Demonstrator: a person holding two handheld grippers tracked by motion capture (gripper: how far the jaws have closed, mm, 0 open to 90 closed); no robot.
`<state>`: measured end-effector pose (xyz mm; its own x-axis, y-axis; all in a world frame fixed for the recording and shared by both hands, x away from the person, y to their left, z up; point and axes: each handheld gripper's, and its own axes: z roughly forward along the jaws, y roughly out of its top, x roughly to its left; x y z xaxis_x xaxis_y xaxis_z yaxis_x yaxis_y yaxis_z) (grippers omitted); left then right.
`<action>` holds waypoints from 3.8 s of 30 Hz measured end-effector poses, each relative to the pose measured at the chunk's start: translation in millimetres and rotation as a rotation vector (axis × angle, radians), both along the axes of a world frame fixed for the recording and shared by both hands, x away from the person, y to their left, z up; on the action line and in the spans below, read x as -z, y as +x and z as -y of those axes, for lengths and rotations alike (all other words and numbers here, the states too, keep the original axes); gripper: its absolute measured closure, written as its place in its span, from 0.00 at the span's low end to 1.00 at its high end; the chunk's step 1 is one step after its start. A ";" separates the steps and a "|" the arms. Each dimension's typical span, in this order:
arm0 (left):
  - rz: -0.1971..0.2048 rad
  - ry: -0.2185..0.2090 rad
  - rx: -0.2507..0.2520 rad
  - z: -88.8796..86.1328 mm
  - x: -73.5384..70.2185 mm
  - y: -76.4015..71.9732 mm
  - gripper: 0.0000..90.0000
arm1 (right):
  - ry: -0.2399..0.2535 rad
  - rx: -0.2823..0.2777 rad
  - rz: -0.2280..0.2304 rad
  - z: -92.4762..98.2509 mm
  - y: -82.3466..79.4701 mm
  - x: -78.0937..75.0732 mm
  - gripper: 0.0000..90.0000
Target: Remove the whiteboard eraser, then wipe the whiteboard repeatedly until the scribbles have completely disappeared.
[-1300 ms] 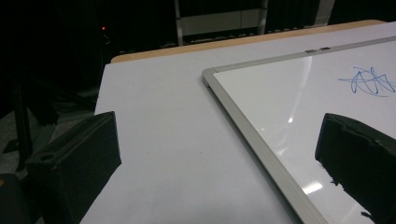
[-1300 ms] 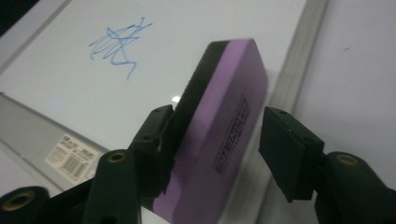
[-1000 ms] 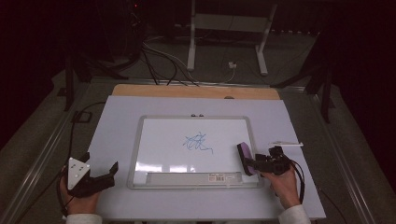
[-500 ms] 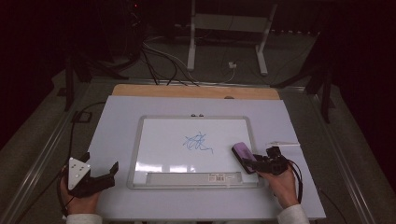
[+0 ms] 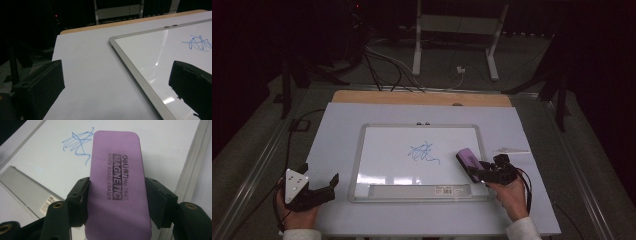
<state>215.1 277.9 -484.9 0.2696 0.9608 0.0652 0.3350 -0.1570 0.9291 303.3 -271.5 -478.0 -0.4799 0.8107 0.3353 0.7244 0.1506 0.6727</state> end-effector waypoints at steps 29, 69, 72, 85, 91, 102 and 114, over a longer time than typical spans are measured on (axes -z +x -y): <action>0.000 0.003 0.000 -0.4 0.2 0.2 0.01 | -0.083 -0.043 0.083 -43.7 21.1 -15.4 0.45; -0.003 0.004 -0.001 -1.2 1.5 0.8 0.01 | -0.302 -0.046 0.092 -100.4 41.8 19.1 0.45; -0.002 0.004 -0.001 -1.3 1.4 0.6 0.01 | -0.307 -0.044 0.092 -101.4 41.1 20.3 0.45; -0.005 0.005 -0.001 -1.0 1.9 1.0 0.01 | -0.236 -0.019 0.072 -105.1 51.7 17.5 0.29; -0.005 0.006 0.000 -1.1 2.1 1.0 0.01 | -0.245 -0.012 0.051 -110.3 57.9 19.5 0.44; -0.008 0.011 0.005 -0.1 2.3 1.6 0.01 | -0.258 -0.013 0.048 -111.7 58.0 19.3 0.45; -0.006 0.008 0.003 -0.2 2.3 1.2 0.01 | -0.264 -0.015 0.050 -112.2 58.0 19.2 0.45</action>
<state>216.3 278.1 -487.2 0.2731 0.9593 0.0715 0.3398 -0.1657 0.9258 361.3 -159.2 -497.3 -0.5031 0.8596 0.0887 0.6877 0.3362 0.6434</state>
